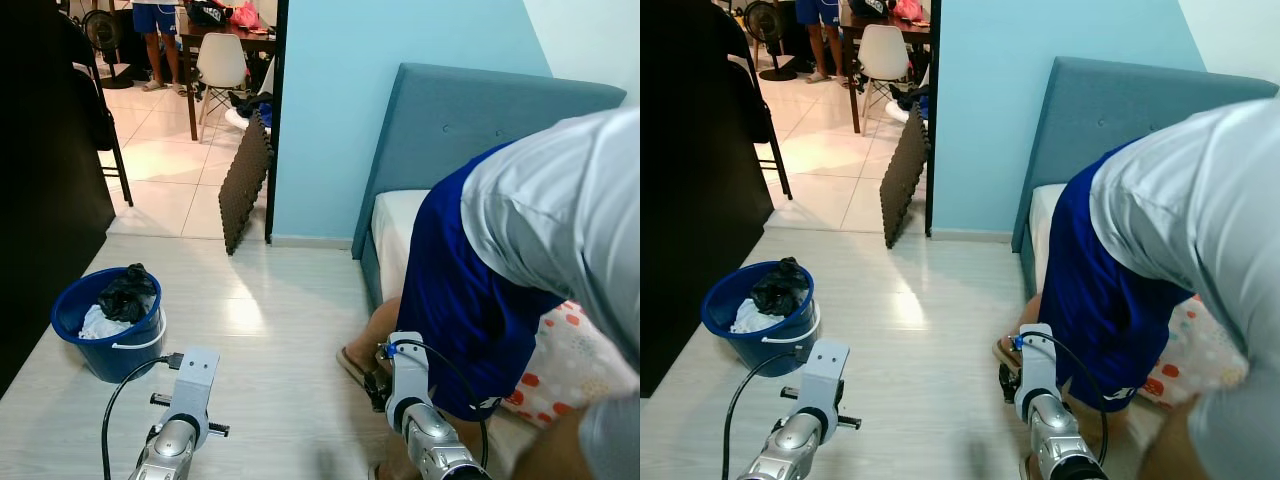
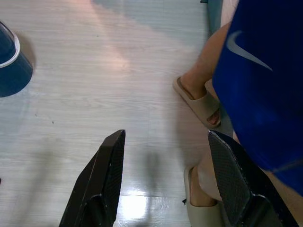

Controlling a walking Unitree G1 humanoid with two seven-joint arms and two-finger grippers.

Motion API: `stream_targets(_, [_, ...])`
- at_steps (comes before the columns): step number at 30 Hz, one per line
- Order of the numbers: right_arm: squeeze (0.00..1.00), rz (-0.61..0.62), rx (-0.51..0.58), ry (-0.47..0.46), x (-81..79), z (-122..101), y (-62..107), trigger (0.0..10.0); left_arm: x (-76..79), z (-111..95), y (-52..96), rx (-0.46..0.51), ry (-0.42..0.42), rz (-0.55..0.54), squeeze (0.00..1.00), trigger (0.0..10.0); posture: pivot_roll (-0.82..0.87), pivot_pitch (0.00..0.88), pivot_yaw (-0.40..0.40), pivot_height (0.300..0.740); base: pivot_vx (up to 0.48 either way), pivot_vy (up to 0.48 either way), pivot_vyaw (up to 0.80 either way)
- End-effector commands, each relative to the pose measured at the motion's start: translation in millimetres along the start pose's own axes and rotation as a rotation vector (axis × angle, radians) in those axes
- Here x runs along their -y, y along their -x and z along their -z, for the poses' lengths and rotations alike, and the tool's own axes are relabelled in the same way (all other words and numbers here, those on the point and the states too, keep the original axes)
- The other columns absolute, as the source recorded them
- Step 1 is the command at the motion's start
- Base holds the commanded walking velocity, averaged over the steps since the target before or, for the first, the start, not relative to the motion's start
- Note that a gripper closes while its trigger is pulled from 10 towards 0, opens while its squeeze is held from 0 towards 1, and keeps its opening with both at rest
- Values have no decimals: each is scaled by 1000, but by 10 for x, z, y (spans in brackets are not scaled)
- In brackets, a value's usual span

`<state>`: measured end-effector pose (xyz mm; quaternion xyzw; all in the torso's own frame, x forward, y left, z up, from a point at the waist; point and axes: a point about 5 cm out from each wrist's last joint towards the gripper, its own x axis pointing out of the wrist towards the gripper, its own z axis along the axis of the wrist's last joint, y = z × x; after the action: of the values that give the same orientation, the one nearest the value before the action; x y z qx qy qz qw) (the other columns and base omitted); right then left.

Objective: Clean up the room

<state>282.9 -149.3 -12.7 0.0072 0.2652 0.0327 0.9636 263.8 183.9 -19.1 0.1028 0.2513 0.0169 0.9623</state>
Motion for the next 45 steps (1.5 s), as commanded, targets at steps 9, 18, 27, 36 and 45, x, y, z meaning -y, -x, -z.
stream_targets(9, [0,2,-9,15,15,-18,-10,10000,48,43,19,-10,2,10,0,10000,-10,0,-140,740,0,0,0])
stream_targets(18, [0,7,-2,21,-4,-25,-16,10000,-46,52,24,-5,-5,-1,0,10000,16,0,-129,740,0,0,0])
stream_targets(27, [0,32,118,0,37,-158,-7,10000,-209,84,52,9,117,-82,0,10000,16,0,-109,740,0,0,0])
stream_targets(36, [0,99,254,66,124,-328,20,10000,-251,-126,51,145,234,-69,0,10000,10,0,-116,740,0,0,0])
stream_targets(45, [0,68,247,14,56,-376,-15,10000,-109,-252,-8,146,203,-9,0,10000,8,0,-120,740,0,0,0])
